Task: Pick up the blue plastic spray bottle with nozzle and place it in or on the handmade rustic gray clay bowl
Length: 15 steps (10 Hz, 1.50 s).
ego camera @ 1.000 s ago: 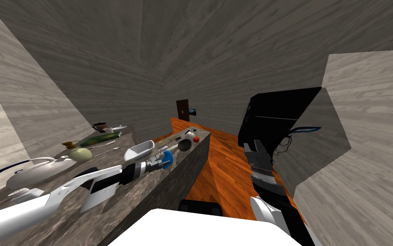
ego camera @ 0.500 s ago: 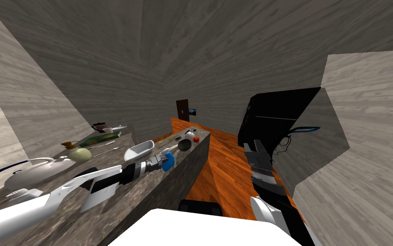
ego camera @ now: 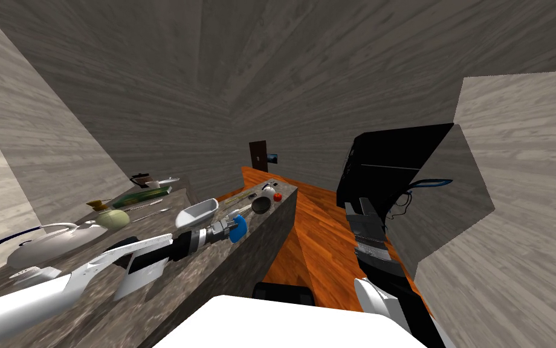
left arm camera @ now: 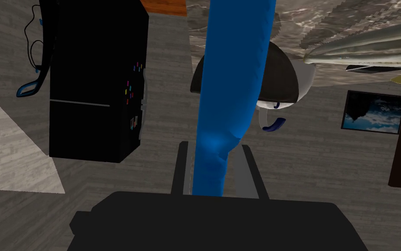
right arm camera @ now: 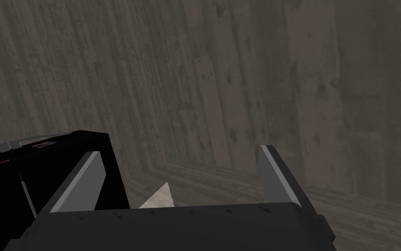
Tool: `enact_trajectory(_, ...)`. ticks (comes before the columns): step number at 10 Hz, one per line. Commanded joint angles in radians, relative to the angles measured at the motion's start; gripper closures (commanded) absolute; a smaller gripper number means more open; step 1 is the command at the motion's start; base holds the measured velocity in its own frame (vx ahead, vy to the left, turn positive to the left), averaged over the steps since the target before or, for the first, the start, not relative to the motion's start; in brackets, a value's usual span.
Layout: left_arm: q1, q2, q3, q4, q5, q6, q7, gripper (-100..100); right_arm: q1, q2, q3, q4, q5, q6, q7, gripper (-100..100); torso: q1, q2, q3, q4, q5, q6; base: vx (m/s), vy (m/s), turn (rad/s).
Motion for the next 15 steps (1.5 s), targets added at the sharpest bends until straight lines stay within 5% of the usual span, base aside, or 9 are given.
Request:
enact_trajectory(1, -0.013, 0.014, 0.002, 0.016, 0.013, 0.007, 0.011, 100, 0.0, 0.0, 0.0, 0.0, 0.0, 0.0, 0.0, 0, 0.0, 0.0, 0.0, 0.0, 0.0, 0.0, -0.079, 0.023, -0.031)
enact_trajectory(7, -0.09, 0.075, 0.024, 0.1, 0.077, 0.039, 0.063, 100, 0.0, 0.0, 0.0, 0.0, 0.0, 0.0, 0.0, 0, 0.008, 0.012, 0.007, 0.003, 0.001, -0.002, -0.174, 0.075, -0.067)
enact_trajectory(15, -0.214, 0.19, 0.077, 0.163, 0.175, 0.068, 0.137, 100, 0.0, 0.0, 0.0, 0.0, 0.0, 0.0, 0.0, 0, -0.001, -0.003, -0.001, 0.001, -0.003, 0.001, -0.007, 0.033, -0.101)
